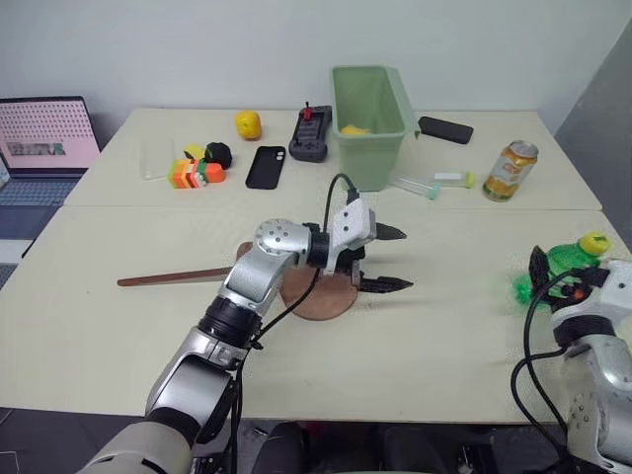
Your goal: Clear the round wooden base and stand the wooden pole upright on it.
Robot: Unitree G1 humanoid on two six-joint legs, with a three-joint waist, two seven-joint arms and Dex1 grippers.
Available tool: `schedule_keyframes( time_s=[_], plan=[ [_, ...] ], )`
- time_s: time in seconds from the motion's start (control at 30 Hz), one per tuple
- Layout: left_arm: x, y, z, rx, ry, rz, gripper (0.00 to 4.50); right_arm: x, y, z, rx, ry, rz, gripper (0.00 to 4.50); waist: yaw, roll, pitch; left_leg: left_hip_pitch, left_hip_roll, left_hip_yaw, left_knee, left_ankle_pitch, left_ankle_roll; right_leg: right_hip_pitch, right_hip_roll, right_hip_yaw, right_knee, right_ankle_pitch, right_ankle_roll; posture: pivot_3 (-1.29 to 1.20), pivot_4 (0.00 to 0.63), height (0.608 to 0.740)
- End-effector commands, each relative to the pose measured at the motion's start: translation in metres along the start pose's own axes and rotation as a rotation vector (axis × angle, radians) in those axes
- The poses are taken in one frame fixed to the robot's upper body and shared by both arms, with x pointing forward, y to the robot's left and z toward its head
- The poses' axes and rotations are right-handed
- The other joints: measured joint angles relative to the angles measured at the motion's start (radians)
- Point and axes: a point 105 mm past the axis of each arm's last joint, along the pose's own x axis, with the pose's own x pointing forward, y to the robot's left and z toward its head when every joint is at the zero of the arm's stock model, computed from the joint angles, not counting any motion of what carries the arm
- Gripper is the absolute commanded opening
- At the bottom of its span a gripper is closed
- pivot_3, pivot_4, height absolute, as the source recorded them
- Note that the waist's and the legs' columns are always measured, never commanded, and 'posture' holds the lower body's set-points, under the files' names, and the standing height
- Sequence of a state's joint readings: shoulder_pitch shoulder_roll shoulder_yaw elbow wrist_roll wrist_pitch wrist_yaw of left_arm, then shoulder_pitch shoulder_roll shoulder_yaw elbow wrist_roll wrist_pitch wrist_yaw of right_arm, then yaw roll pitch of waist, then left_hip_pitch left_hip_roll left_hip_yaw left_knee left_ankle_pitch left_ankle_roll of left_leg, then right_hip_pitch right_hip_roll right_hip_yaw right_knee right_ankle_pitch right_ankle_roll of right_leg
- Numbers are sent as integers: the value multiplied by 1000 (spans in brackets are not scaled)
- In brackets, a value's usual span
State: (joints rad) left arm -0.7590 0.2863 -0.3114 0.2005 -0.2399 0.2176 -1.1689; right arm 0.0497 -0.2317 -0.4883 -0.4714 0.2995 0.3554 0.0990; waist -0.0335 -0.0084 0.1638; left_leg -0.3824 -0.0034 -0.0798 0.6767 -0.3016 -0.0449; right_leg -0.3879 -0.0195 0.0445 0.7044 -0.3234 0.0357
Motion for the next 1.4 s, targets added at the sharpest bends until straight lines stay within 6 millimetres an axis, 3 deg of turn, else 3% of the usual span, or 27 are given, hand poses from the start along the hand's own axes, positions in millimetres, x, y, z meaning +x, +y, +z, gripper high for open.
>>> schedule_keyframes(
  time_s=[0.03,0.2,0.3,0.4,0.57,0.77,1.13,1.4],
  plan=[
    [-14,12,23,17,-50,40,4500,6,9,68,-53,-232,66,4456,-1,0,0,0,0,0,0,0,0,0,0,0,0,0,0,0,150,740],
    [-26,23,30,22,-54,89,4500,14,31,105,-120,-305,217,4456,1,0,0,0,0,-1,1,0,0,1,0,-2,0,0,0,0,150,740],
    [-53,28,35,61,-6,126,4500,8,73,124,-193,-303,514,4456,0,0,0,0,0,-1,0,0,0,1,0,-1,-1,0,0,0,150,740],
    [-78,28,33,92,70,140,4500,-5,100,127,-212,-257,743,4456,-6,0,1,0,1,-1,0,0,0,1,1,-1,-1,0,0,0,150,740],
    [-167,25,20,113,396,218,4500,-52,154,118,-269,-99,1283,4456,-21,0,2,0,3,-2,-1,0,1,1,1,-2,-3,0,0,0,150,740],
    [-232,12,5,108,702,244,4500,-73,186,108,-232,12,1571,4456,-7,-1,4,-1,9,-4,0,0,1,4,0,-4,-7,0,0,0,150,740],
    [-267,2,-34,99,1000,137,4500,-85,206,96,-232,125,1710,4456,2,-3,5,-3,9,-3,0,-1,1,0,1,-6,-7,0,0,0,150,740],
    [-251,17,-63,84,1061,52,4500,-93,209,88,-224,160,1690,4456,2,-4,6,-4,9,-3,0,-1,1,-1,1,-6,-6,0,0,0,150,740]
  ],
)
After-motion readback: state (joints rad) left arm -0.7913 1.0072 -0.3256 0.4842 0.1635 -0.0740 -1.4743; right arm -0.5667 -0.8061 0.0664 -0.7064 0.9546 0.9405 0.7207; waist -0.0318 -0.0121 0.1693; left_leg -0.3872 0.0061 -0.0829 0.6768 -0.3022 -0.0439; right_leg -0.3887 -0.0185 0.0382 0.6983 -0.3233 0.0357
